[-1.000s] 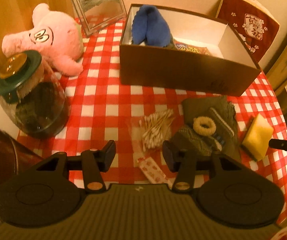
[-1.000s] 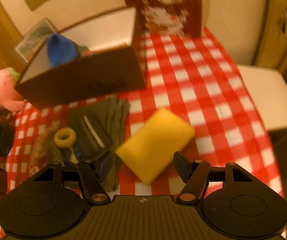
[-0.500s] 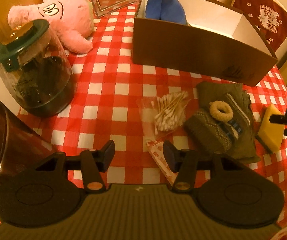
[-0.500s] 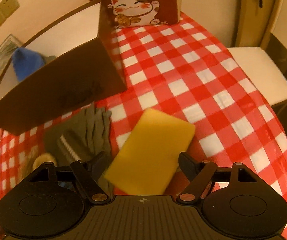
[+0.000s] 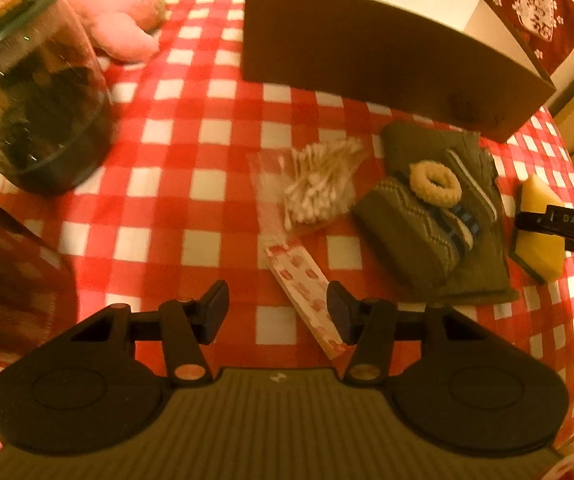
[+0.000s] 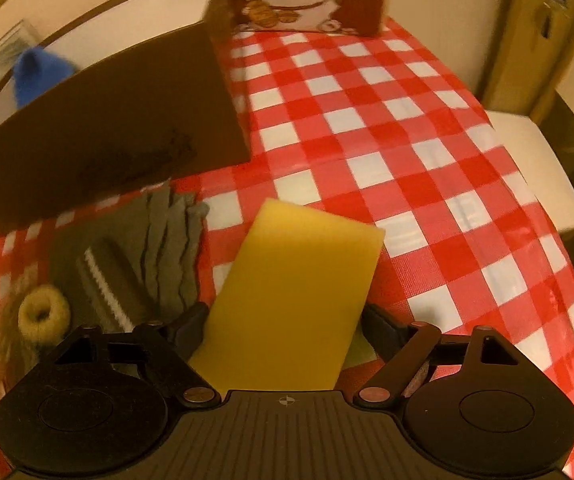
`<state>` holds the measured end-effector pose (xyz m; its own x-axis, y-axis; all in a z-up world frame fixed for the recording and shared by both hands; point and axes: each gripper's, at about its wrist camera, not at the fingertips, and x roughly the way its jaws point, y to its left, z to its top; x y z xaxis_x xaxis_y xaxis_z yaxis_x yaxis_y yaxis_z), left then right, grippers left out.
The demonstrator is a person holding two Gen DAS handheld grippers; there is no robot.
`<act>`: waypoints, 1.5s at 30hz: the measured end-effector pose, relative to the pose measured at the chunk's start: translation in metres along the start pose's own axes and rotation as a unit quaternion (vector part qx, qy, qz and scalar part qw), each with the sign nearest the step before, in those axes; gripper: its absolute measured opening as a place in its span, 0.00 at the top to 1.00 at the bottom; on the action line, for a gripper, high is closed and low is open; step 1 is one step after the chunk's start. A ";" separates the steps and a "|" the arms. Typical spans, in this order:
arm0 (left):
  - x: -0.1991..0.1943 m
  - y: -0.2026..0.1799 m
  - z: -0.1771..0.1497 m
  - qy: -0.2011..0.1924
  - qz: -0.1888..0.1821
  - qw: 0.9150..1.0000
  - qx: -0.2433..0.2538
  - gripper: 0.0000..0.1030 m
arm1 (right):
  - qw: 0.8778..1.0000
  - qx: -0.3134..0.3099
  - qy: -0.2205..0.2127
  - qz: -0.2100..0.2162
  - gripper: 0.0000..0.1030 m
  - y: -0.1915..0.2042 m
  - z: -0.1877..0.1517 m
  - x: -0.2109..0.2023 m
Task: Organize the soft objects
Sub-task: 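Grasp the yellow sponge with the right gripper while the left grasps the bandage strip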
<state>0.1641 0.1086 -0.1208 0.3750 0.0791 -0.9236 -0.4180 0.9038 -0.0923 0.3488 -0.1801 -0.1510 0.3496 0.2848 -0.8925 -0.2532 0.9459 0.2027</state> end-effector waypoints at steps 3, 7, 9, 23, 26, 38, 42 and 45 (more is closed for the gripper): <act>0.010 -0.006 -0.002 0.013 -0.007 1.000 0.000 0.50 | 0.999 -0.035 0.004 0.008 0.24 0.000 -0.005 -0.004; 0.019 -0.014 -0.002 0.019 -0.015 1.000 0.002 0.48 | 0.998 -0.053 0.015 0.018 0.24 -0.003 -0.013 -0.011; 0.025 -0.018 -0.001 0.022 -0.012 1.000 0.008 0.47 | 0.998 -0.057 0.016 0.022 0.24 -0.005 -0.019 -0.015; 0.030 0.002 -0.009 0.017 0.018 0.999 0.040 0.59 | 0.996 -0.080 0.027 0.039 0.24 -0.012 -0.024 -0.024; 0.028 0.007 -0.007 0.016 0.013 0.999 0.047 0.59 | 0.995 -0.083 0.026 0.041 0.24 -0.013 -0.025 -0.024; 0.034 -0.005 -0.002 0.001 0.016 0.996 0.088 0.72 | 0.995 -0.093 0.023 0.024 0.22 -0.006 -0.026 -0.019; 0.032 -0.004 -0.005 0.004 0.012 0.996 0.087 0.77 | 0.995 -0.092 0.020 0.023 0.22 -0.007 -0.026 -0.020; 0.030 -0.002 -0.008 0.006 0.009 0.996 0.085 0.77 | 0.995 -0.091 0.018 0.022 0.22 -0.008 -0.027 -0.021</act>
<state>0.1693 0.1054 -0.1509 0.3575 0.0923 -0.9294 -0.2785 0.9604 -0.0117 0.3194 -0.1973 -0.1448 0.3019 0.3170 -0.8991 -0.4281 0.8877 0.1692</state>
